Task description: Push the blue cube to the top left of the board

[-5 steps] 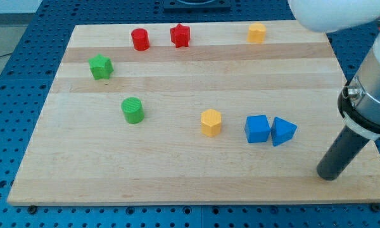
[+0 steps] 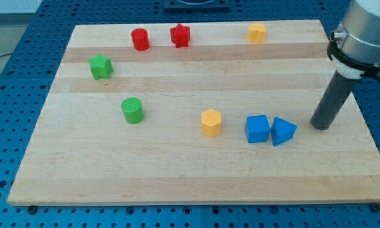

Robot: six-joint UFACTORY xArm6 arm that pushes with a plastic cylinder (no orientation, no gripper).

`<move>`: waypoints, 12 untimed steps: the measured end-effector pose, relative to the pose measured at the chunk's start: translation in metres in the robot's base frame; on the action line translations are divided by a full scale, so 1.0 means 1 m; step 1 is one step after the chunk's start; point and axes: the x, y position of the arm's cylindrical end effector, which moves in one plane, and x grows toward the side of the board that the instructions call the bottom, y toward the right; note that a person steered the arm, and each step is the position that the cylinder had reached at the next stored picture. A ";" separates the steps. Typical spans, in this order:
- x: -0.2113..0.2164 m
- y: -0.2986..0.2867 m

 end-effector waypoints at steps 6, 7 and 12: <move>-0.020 -0.083; -0.020 -0.121; -0.142 -0.322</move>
